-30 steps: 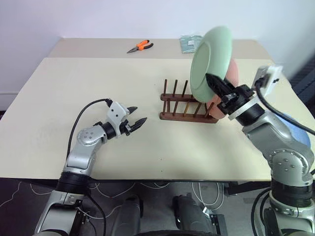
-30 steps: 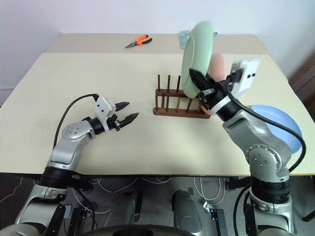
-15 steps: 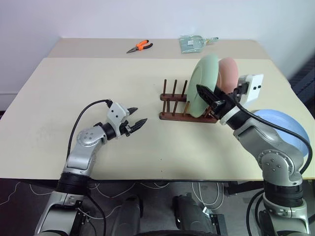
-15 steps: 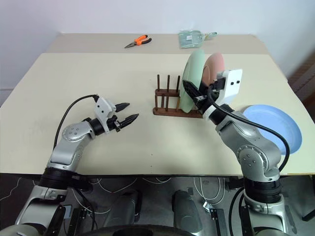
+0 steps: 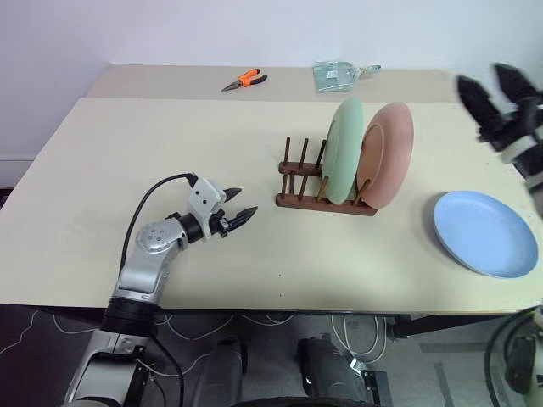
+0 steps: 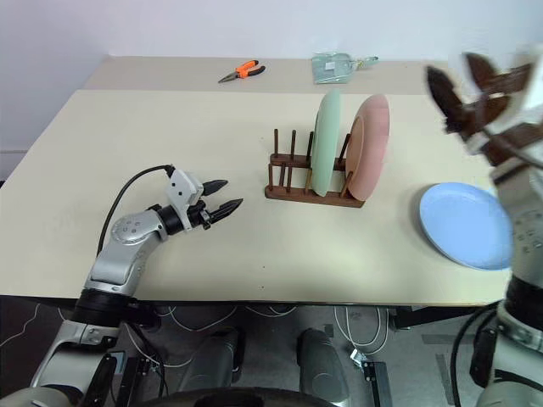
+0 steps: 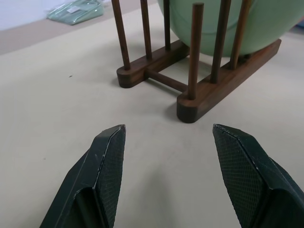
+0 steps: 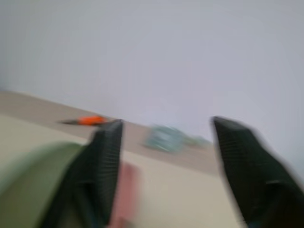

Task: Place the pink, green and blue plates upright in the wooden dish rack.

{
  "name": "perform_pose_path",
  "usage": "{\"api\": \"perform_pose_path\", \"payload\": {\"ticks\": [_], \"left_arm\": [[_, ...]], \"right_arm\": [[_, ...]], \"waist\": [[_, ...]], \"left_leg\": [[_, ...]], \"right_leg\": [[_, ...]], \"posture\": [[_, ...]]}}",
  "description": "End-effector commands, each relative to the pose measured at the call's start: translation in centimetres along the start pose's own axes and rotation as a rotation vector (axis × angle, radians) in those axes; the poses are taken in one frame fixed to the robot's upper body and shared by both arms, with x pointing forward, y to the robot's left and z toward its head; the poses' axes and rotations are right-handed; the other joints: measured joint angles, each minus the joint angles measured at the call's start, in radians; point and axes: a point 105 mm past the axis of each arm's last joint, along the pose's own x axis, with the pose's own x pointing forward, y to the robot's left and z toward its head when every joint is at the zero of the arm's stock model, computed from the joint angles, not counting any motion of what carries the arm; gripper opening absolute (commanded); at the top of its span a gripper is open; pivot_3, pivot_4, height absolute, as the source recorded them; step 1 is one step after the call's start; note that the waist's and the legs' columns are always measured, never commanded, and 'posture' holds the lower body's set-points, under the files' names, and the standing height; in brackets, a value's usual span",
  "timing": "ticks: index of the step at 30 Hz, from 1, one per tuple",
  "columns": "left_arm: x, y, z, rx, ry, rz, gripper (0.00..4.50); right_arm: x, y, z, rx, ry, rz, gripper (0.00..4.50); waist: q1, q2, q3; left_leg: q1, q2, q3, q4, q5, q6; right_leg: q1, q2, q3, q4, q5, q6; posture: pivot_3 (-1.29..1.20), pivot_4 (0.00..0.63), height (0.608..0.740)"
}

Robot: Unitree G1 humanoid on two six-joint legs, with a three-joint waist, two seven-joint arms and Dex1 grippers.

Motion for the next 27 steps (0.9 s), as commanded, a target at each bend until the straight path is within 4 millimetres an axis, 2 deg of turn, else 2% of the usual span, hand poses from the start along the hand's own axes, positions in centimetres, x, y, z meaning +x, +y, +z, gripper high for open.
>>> {"api": "perform_pose_path", "payload": {"ticks": [1,3,6,8,10,13,14,15,18,22,25,27], "left_arm": [[0.7,-0.7,1.0,0.032,-0.027,-0.046,2.99],[0.9,-0.9,0.9,0.038,-0.021,-0.060,2.99],[1.3,-1.1,1.1,0.048,-0.027,-0.074,2.99],[1.5,-1.2,1.3,0.046,-0.032,-0.082,2.99],[1.6,-1.4,1.3,0.044,-0.034,-0.090,2.99],[1.7,-1.6,1.4,0.049,-0.032,-0.104,2.99],[1.7,-1.6,1.4,0.050,-0.032,-0.104,2.99],[1.7,-1.5,1.4,0.052,-0.033,-0.103,2.99],[1.7,-1.5,1.5,0.054,-0.033,-0.103,2.99],[1.5,-1.5,1.4,0.055,-0.029,-0.100,2.99],[1.4,-1.5,1.4,0.055,-0.028,-0.095,2.99],[1.4,-1.4,1.4,0.056,-0.027,-0.089,2.99]], "right_arm": [[-3.4,-0.2,-5.4,-0.200,0.261,0.042,4.47],[-5.5,1.3,-8.5,-0.261,0.398,0.141,4.47],[-7.5,3.7,-11.7,-0.233,0.509,0.192,4.47],[-8.3,4.3,-13.3,-0.245,0.567,0.192,4.47],[-9.0,4.3,-14.9,-0.291,0.623,0.171,4.47],[-9.4,2.8,-16.8,-0.350,0.682,0.073,4.47],[-9.4,2.5,-17.1,-0.361,0.690,0.058,3.95],[-9.6,2.2,-17.5,-0.386,0.708,0.053,3.68],[-9.8,1.7,-18.0,-0.425,0.729,0.041,2.16],[-8.9,1.4,-17.4,-0.436,0.692,0.013,0.09],[-7.1,1.2,-15.5,-0.523,0.602,-0.005,0.03],[-4.6,1.3,-12.0,-0.506,0.425,-0.050,0.03]], "waist": [[0.004,0.000,-0.001],[0.000,0.000,-0.001],[-0.016,0.005,-0.001],[-0.025,0.005,-0.001],[-0.030,0.004,-0.001],[-0.026,0.003,-0.001],[-0.024,0.003,-0.001],[-0.021,0.003,-0.001],[-0.011,0.003,-0.001],[-0.006,0.003,-0.001],[-0.006,0.003,-0.001],[-0.010,0.003,-0.001]], "left_leg": [[0.000,0.000,0.000,0.000,0.000,0.000],[0.001,0.000,-0.001,-0.001,0.000,0.000],[0.002,0.000,0.003,-0.001,0.000,0.000],[0.004,0.000,0.005,0.000,0.000,0.000],[0.005,0.000,0.005,0.001,0.000,0.000],[0.005,0.000,0.005,0.001,0.000,0.000],[0.004,0.000,0.005,0.001,0.000,0.000],[0.004,0.000,0.005,0.001,0.000,0.000],[0.003,0.000,0.005,0.002,0.000,0.000],[0.003,0.000,0.005,0.002,0.000,0.000],[0.003,0.000,0.005,0.002,0.000,0.000],[0.003,0.000,0.005,0.002,0.000,0.000]], "right_leg": [[0.000,0.000,0.000,0.000,0.001,0.001],[0.001,0.000,-0.001,0.000,0.001,0.002],[-0.001,0.000,0.003,0.001,0.000,0.002],[0.000,0.000,0.006,0.002,-0.001,-0.001],[0.001,0.001,0.006,0.001,-0.001,-0.001],[0.003,0.001,0.006,0.000,-0.001,-0.001],[0.002,0.001,0.006,0.000,-0.001,-0.001],[0.002,0.000,0.006,0.000,-0.001,-0.001],[0.001,0.000,0.006,0.000,-0.001,0.000],[0.001,0.000,0.006,0.000,-0.001,0.000],[0.001,0.000,0.006,0.000,-0.001,0.000],[0.001,0.000,0.006,0.000,-0.001,0.000]], "posture": [[0.00,0.150,0.740],[0.00,0.150,0.740],[0.00,0.150,0.740],[0.00,0.150,0.740],[0.00,0.150,0.740],[0.00,0.150,0.740],[0.00,0.150,0.740],[0.00,0.150,0.740],[0.00,0.150,0.740],[0.00,0.150,0.740],[0.00,0.150,0.740],[0.00,0.150,0.740]]}}
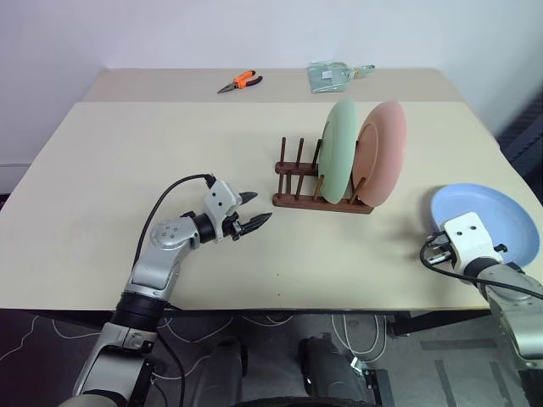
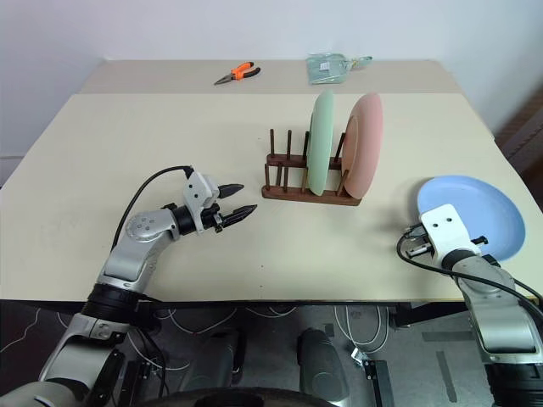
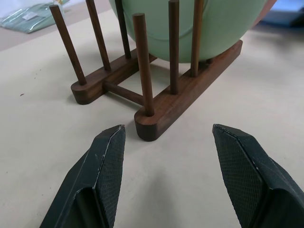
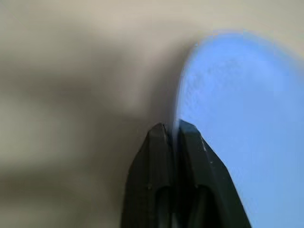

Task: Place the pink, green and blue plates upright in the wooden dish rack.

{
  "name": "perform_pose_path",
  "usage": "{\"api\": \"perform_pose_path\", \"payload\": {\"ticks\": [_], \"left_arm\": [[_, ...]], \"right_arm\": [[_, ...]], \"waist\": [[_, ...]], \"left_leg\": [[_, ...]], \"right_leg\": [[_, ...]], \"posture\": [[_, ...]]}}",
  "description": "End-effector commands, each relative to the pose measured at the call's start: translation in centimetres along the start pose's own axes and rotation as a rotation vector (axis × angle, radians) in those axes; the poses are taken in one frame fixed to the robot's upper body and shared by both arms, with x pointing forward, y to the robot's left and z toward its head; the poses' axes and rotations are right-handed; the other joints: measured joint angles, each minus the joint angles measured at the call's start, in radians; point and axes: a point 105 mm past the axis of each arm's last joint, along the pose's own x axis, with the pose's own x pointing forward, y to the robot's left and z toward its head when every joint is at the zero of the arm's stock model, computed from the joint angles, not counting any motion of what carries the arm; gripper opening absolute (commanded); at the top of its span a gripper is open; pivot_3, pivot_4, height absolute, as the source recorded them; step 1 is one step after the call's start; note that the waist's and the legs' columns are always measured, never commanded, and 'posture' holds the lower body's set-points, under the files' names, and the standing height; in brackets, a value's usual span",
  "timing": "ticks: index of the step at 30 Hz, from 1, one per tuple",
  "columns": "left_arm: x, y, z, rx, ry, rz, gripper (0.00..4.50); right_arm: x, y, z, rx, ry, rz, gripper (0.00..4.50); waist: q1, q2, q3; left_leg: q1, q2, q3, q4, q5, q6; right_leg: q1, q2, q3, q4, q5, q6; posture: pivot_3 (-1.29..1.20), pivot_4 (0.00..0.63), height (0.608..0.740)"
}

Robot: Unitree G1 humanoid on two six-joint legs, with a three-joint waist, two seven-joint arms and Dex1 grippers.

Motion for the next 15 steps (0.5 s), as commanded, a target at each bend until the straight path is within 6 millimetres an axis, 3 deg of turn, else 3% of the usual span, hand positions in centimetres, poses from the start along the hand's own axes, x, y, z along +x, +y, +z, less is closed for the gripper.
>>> {"api": "perform_pose_path", "payload": {"ticks": [1,4,7,11,15], "left_arm": [[-0.1,0.4,1.1,0.034,-0.031,0.015,2.99],[-0.2,0.6,1.3,0.032,-0.037,0.023,2.99],[-0.2,0.9,1.3,0.034,-0.041,0.042,2.99],[-0.3,1.3,1.3,0.036,-0.045,0.070,2.99],[-0.4,1.3,1.2,0.037,-0.044,0.079,2.99]], "right_arm": [[-0.7,-3.8,7.4,0.007,-0.298,-0.155,0.03],[-2.8,-6.8,15.1,0.101,-0.614,-0.225,0.03],[-6.0,-7.7,21.5,0.258,-0.903,-0.160,0.03],[-10.7,-4.2,28.1,0.514,-1.202,0.260,0.03],[-13.9,1.7,30.9,0.775,-1.260,0.778,0.03]], "waist": [[-0.004,0.001,0.000],[-0.004,0.002,0.001],[0.000,0.002,0.002],[0.001,0.002,0.002],[0.001,0.002,0.002]], "left_leg": [[0.000,0.000,0.000,0.000,0.000,0.000],[0.000,0.000,0.000,0.000,0.000,0.000],[-0.001,0.000,0.000,-0.001,0.000,0.000],[-0.001,0.001,-0.004,-0.003,0.000,0.000],[-0.002,0.001,-0.006,-0.003,0.000,0.000]], "right_leg": [[0.000,0.000,0.000,0.000,0.000,0.000],[-0.001,0.000,0.000,0.001,0.001,0.002],[-0.001,0.000,0.000,0.001,0.002,0.003],[-0.002,0.001,-0.003,0.001,0.002,0.003],[-0.001,0.000,-0.005,0.001,0.002,0.003]], "posture": [[0.00,0.150,0.740],[0.00,0.150,0.740],[0.00,0.150,0.740],[0.00,0.150,0.740],[0.00,0.150,0.740]]}}
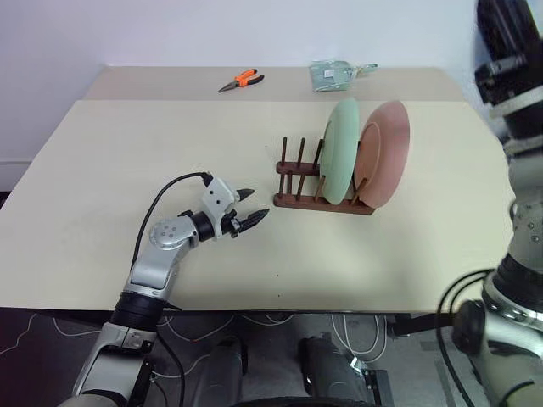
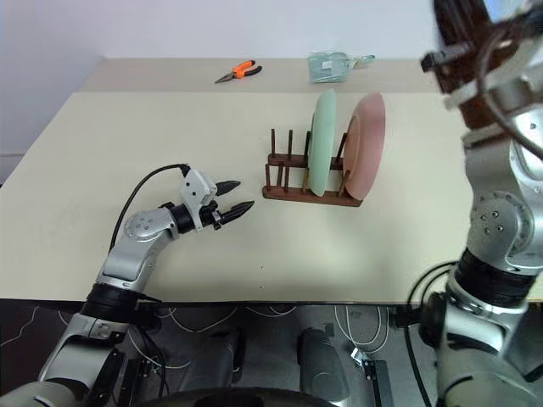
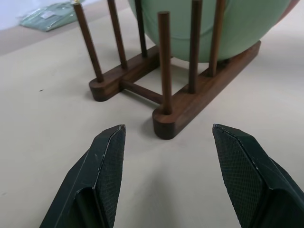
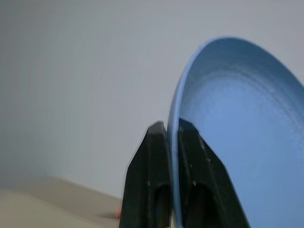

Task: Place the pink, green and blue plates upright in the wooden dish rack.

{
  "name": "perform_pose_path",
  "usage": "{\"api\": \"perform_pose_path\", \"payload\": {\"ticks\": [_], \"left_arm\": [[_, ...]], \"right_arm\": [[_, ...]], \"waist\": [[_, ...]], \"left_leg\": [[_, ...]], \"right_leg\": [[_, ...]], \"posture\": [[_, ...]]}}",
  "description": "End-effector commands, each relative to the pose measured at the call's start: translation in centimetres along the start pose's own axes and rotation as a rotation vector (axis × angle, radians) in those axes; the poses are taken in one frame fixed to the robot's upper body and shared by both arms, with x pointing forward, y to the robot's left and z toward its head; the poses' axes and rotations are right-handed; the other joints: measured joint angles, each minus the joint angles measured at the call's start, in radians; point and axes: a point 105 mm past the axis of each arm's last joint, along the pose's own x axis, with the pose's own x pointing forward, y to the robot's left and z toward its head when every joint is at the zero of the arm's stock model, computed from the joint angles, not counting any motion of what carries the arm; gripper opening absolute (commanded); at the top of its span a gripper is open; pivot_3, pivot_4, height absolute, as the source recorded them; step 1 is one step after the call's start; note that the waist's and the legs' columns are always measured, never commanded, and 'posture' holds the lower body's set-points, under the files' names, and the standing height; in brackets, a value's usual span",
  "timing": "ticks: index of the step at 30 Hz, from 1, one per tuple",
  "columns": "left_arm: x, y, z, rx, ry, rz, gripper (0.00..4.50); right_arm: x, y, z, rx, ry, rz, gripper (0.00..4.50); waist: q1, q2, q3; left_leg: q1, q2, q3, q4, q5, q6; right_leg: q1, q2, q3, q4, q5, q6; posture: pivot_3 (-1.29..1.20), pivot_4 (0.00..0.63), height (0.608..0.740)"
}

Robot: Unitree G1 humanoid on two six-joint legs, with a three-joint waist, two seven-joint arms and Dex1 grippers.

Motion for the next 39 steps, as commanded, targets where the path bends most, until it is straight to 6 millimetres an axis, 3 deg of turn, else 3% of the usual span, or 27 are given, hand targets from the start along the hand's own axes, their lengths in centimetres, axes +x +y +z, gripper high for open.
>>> {"api": "perform_pose_path", "payload": {"ticks": [1,5,7,12,26,27,29,34,39], "left_arm": [[-0.2,0.6,1.1,0.032,-0.038,0.023,2.99],[-0.3,0.7,1.0,0.033,-0.034,0.034,2.99],[-0.5,0.8,0.9,0.037,-0.030,0.040,2.99],[-0.8,0.9,0.9,0.039,-0.029,0.044,2.99],[-0.9,0.7,1.0,0.036,-0.035,0.027,2.99],[-0.9,0.7,1.0,0.035,-0.036,0.025,2.99],[-0.8,0.6,1.0,0.036,-0.037,0.020,2.99],[-0.9,0.4,1.2,0.030,-0.048,0.013,2.99],[-0.9,0.2,1.2,0.025,-0.048,0.012,2.99]], "right_arm": [[0.7,5.3,-0.8,0.310,0.000,0.189,0.03],[1.2,6.5,-3.8,0.543,0.044,0.124,0.03],[1.2,6.2,-7.5,0.646,0.123,-0.013,0.03],[0.5,6.8,-12.3,0.642,0.267,-0.134,0.03],[0.5,4.5,-14.7,0.626,0.324,-0.281,0.03],[0.6,4.2,-14.8,0.626,0.325,-0.286,0.53],[1.0,3.7,-14.8,0.607,0.326,-0.297,0.97],[2.0,2.5,-14.2,0.481,0.322,-0.301,3.49],[2.8,2.1,-13.1,0.296,0.317,-0.241,3.49]], "waist": [[0.000,0.000,0.000],[0.000,0.000,0.000],[-0.001,-0.001,-0.001],[-0.003,0.000,-0.001],[-0.004,0.000,-0.001],[-0.004,0.000,-0.001],[-0.004,0.000,-0.001],[-0.004,0.000,-0.001],[-0.004,0.000,-0.001]], "left_leg": [[0.000,0.000,0.000,0.000,0.000,0.000],[0.000,0.000,0.000,0.000,0.000,0.000],[-0.001,0.000,0.000,0.000,0.000,0.000],[-0.001,0.000,0.001,0.000,0.000,0.000],[-0.001,0.000,0.001,0.000,0.000,0.000],[-0.001,0.000,0.001,0.000,0.000,0.000],[-0.001,0.000,0.001,0.000,0.000,0.000],[-0.001,0.000,0.001,-0.001,0.000,0.000],[-0.002,0.000,0.001,-0.001,0.000,0.000]], "right_leg": [[0.000,0.000,0.000,0.000,0.000,0.000],[-0.001,0.000,0.000,0.000,0.000,0.000],[-0.001,0.000,0.000,0.000,0.000,0.000],[-0.002,0.000,0.000,0.001,0.000,0.000],[-0.003,0.001,0.000,0.001,0.000,0.000],[-0.003,0.001,0.000,0.001,0.000,0.000],[-0.003,0.001,0.000,0.001,0.000,0.000],[-0.004,0.001,0.000,0.001,0.000,0.000],[-0.004,0.001,0.000,0.000,0.000,0.000]], "posture": [[0.00,0.150,0.740],[0.00,0.150,0.740],[0.00,0.150,0.740],[0.00,0.150,0.740],[0.00,0.150,0.740],[0.00,0.150,0.740],[0.00,0.150,0.740],[0.00,0.150,0.740],[0.00,0.150,0.740]]}}
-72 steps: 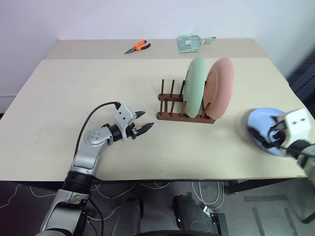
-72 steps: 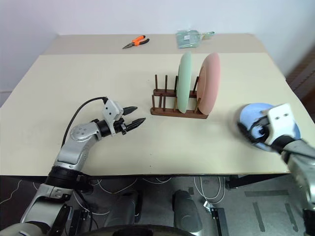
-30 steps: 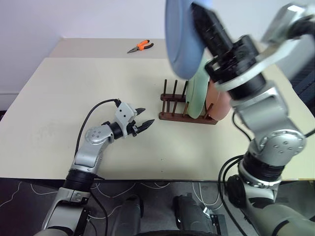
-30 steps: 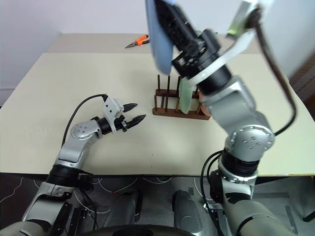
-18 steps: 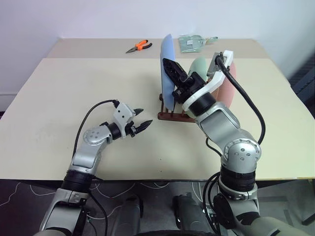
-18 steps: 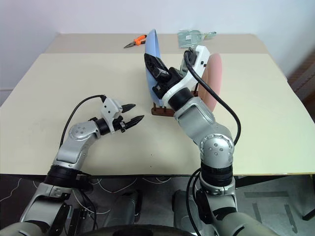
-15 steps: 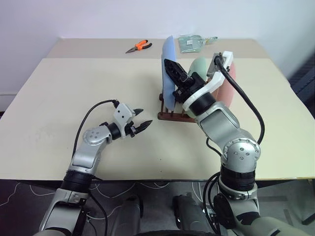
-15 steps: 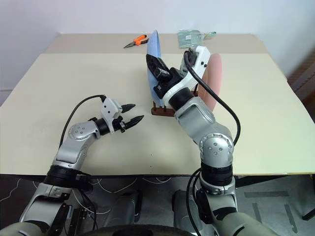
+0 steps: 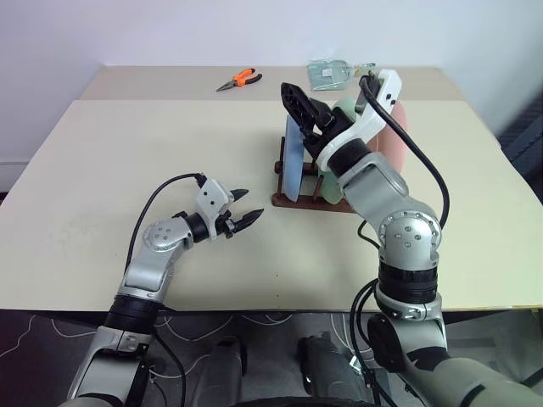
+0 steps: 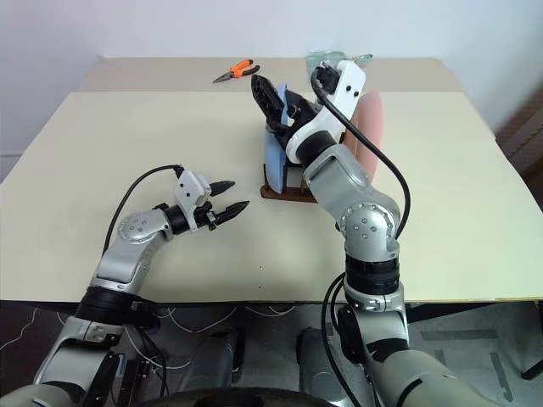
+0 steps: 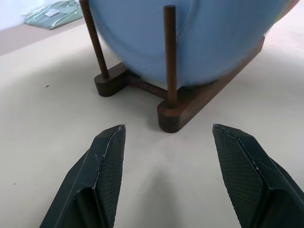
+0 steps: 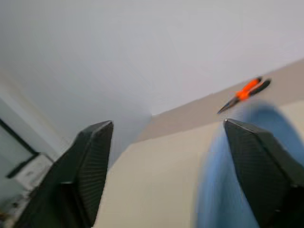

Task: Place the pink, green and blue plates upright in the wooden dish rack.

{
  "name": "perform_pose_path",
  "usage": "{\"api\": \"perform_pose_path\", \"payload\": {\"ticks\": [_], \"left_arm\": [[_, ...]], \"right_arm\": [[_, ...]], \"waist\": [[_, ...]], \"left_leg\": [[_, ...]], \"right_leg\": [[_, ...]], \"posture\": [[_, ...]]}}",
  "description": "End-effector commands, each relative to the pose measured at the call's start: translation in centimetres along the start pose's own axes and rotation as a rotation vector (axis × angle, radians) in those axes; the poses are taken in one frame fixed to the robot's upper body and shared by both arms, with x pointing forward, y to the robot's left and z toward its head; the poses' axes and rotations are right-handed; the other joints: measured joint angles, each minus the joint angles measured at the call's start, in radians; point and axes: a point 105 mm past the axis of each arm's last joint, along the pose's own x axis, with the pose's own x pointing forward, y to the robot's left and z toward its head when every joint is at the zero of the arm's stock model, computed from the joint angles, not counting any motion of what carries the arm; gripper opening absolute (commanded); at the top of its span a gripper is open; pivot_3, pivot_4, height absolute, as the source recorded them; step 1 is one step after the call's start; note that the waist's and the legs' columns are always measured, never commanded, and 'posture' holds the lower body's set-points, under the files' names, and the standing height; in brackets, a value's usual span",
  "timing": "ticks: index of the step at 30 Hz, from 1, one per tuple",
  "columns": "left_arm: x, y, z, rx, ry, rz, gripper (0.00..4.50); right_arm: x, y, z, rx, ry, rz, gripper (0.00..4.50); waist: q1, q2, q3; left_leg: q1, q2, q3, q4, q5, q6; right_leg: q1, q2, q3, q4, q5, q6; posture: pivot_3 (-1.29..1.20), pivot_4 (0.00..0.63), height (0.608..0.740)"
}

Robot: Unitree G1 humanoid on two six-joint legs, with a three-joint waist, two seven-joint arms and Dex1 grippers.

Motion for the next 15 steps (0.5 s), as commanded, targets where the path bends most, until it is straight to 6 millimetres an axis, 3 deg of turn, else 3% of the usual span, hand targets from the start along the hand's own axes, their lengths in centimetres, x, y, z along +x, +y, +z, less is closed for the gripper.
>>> {"api": "perform_pose_path", "payload": {"ticks": [1,3,5,7,8,9,11,12,13,15], "left_arm": [[-0.3,0.1,1.3,0.013,-0.052,0.007,2.99],[-0.4,0.0,1.3,0.010,-0.052,0.006,2.99],[-0.5,0.0,1.2,0.008,-0.050,0.007,2.99],[-0.7,0.1,1.0,0.006,-0.045,0.011,2.99],[-0.7,0.2,1.0,0.005,-0.043,0.013,2.99],[-0.7,0.1,1.0,0.004,-0.043,0.014,2.99],[-0.8,0.4,0.7,0.010,-0.031,0.026,2.99],[-0.9,0.5,0.4,0.014,-0.024,0.035,2.99],[-1.0,0.8,0.2,0.015,-0.016,0.047,2.99],[-1.2,1.3,-0.1,0.019,-0.007,0.072,2.99]], "right_arm": [[0.0,1.4,2.5,-0.154,-0.076,0.068,3.49],[-0.4,1.9,3.9,-0.279,-0.108,0.110,3.49],[-1.8,2.3,6.5,-0.483,-0.176,0.172,3.49],[-3.6,1.0,10.3,-0.567,-0.275,0.134,3.49],[-4.6,-0.5,12.2,-0.586,-0.324,0.074,3.49],[-5.3,-1.5,13.5,-0.600,-0.357,0.035,4.03],[-7.9,-7.7,15.4,-0.742,-0.325,-0.252,4.46],[-9.3,-10.5,15.5,-0.835,-0.260,-0.376,4.46],[-10.7,-12.9,14.3,-0.925,-0.142,-0.455,4.46],[-12.7,-16.0,10.5,-1.010,0.087,-0.468,4.46]], "waist": [[0.000,0.000,0.000],[0.000,0.000,0.000],[0.006,0.000,0.001],[0.009,0.000,0.001],[0.009,0.000,0.001],[0.009,0.000,0.001],[0.011,-0.001,0.000],[0.015,-0.004,-0.001],[0.014,-0.005,-0.002],[0.009,-0.004,-0.002]], "left_leg": [[0.000,0.000,0.000,0.000,0.000,0.000],[0.000,0.000,0.000,0.000,0.000,0.000],[-0.001,0.000,0.000,0.000,0.000,0.000],[-0.002,0.000,0.000,0.000,0.000,0.000],[-0.002,-0.001,0.000,0.000,0.000,0.000],[-0.002,-0.001,0.000,0.000,0.000,0.000],[-0.002,-0.001,0.000,0.000,0.000,0.000],[-0.001,-0.001,0.000,0.000,0.000,0.000],[-0.001,-0.001,0.000,0.000,0.000,0.000],[-0.001,-0.001,0.000,0.000,0.000,0.000]], "right_leg": [[0.000,0.000,0.000,0.000,0.000,0.000],[0.000,0.000,0.000,0.000,0.000,0.000],[0.000,0.000,0.000,0.000,0.000,0.000],[-0.001,-0.001,0.000,-0.002,0.000,0.000],[0.000,-0.001,0.000,-0.002,0.000,0.000],[0.000,-0.001,0.000,-0.002,0.000,0.000],[0.000,-0.001,0.000,-0.002,0.000,0.000],[0.001,-0.001,-0.001,-0.003,0.000,0.000],[0.002,-0.001,-0.001,-0.004,-0.002,-0.003],[0.003,-0.001,-0.001,-0.006,-0.002,-0.003]], "posture": [[0.00,0.150,0.740],[0.00,0.150,0.740],[0.00,0.150,0.740],[0.00,0.150,0.740],[0.00,0.150,0.740],[0.00,0.150,0.740],[0.00,0.150,0.740],[0.00,0.150,0.740],[0.00,0.150,0.740],[0.00,0.150,0.740]]}}
